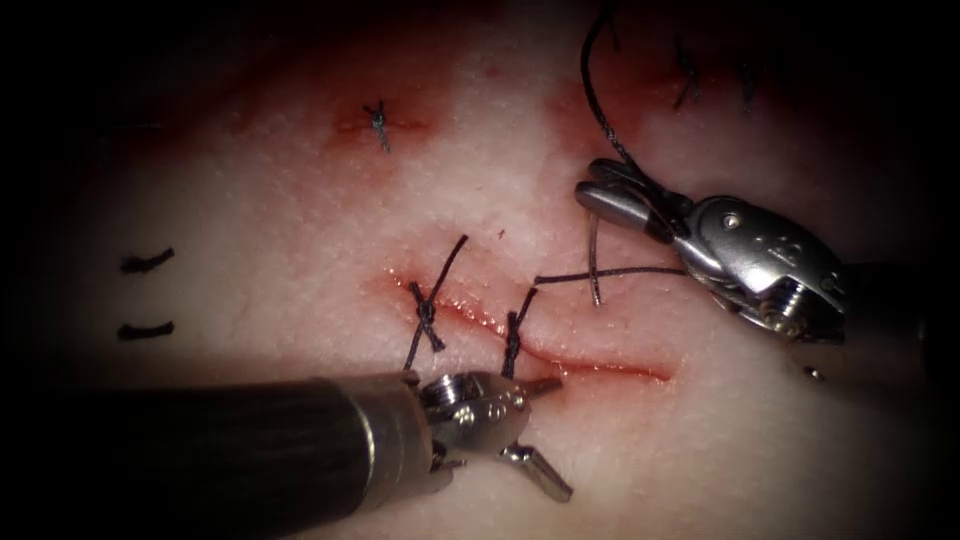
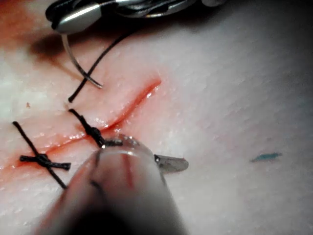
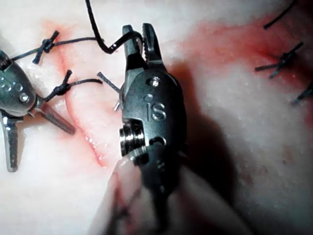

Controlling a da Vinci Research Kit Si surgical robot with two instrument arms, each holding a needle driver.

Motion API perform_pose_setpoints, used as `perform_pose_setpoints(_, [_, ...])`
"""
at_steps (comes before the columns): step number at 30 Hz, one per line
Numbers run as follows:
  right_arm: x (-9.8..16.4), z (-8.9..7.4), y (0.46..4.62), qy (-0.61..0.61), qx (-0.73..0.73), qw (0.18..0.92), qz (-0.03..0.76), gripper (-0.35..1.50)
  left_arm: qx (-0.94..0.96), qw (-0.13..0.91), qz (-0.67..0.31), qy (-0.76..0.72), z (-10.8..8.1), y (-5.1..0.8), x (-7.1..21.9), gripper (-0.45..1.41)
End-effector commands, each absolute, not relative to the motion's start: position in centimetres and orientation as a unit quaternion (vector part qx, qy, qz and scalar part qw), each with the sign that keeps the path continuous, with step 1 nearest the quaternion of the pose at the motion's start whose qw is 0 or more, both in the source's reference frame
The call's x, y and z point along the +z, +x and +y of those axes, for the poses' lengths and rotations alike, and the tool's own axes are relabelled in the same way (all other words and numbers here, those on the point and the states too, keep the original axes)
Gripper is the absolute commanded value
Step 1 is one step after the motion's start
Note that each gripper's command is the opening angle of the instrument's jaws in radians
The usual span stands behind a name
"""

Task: Wound Closure

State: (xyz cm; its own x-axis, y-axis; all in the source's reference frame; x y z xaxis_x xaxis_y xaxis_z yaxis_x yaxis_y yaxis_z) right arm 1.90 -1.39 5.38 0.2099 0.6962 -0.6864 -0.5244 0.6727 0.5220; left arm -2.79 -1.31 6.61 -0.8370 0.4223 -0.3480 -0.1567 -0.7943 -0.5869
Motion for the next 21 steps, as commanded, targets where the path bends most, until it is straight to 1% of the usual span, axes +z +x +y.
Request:
perform_pose_setpoints(1, [5.43, -1.41, 1.96, 0.086, 0.405, 0.774, 0.479, -0.35, 0.917, 0.158, -0.28, -0.238, -1.35, -2.85, 6.67, 0.98])
perform_pose_setpoints(3, [5.42, -1.39, 1.92, 0.072, 0.418, 0.781, 0.459, -0.35, 0.917, 0.158, -0.28, -0.238, -1.35, -2.85, 6.67, 0.98])
perform_pose_setpoints(8, [5.39, -1.37, 1.85, 0.059, 0.434, 0.785, 0.438, -0.35, 0.917, 0.158, -0.28, -0.238, -1.35, -2.85, 6.66, 0.96])
perform_pose_setpoints(15, [5.35, -1.4, 1.9, 0.034, 0.447, 0.802, 0.394, -0.35, 0.917, 0.157, -0.28, -0.236, -1.35, -2.85, 6.66, 0.96])
perform_pose_setpoints(17, [5.32, -1.33, 1.91, -0.006, 0.423, 0.816, 0.393, -0.35, 0.917, 0.157, -0.28, -0.236, -1.35, -2.85, 6.66, 0.96])
perform_pose_setpoints(19, [5.29, -1.25, 1.91, -0.022, 0.377, 0.824, 0.422, -0.33, 0.917, 0.157, -0.28, -0.236, -1.35, -2.85, 6.66, 0.96])
perform_pose_setpoints(20, [5.29, -1.22, 1.91, -0.022, 0.364, 0.822, 0.438, -0.08, 0.917, 0.158, -0.28, -0.236, -1.35, -2.85, 6.66, 0.96])
perform_pose_setpoints(21, [5.28, -1.2, 1.89, -0.016, 0.359, 0.815, 0.455, 0.1, 0.917, 0.158, -0.28, -0.236, -1.35, -2.85, 6.66, 0.96])
